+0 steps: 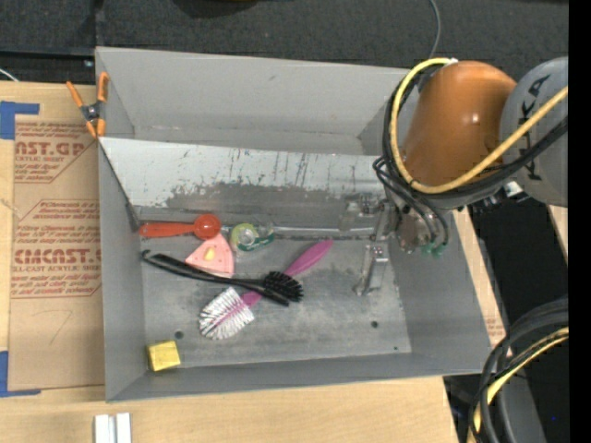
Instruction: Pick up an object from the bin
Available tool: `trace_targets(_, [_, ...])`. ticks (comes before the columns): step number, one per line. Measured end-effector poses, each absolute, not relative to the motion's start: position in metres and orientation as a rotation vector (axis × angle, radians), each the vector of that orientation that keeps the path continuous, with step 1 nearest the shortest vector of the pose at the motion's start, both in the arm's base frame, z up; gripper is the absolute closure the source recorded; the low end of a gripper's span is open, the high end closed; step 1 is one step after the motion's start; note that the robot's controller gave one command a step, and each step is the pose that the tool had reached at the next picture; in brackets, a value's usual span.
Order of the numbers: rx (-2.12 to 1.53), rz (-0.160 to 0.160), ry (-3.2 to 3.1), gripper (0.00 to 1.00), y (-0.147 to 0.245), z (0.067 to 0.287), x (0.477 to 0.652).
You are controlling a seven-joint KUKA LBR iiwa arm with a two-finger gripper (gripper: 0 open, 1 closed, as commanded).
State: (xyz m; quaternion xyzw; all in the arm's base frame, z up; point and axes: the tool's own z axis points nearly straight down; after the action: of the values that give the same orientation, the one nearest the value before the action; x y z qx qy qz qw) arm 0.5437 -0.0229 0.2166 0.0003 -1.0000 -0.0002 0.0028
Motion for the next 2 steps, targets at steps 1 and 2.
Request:
trace_targets(1, [0.002,0.0,-3.144,0.0,-0.023,0.221,0.545])
trace_targets(2, [0.509,0.0,-3.105,0.0,0.0,0.108,0.582])
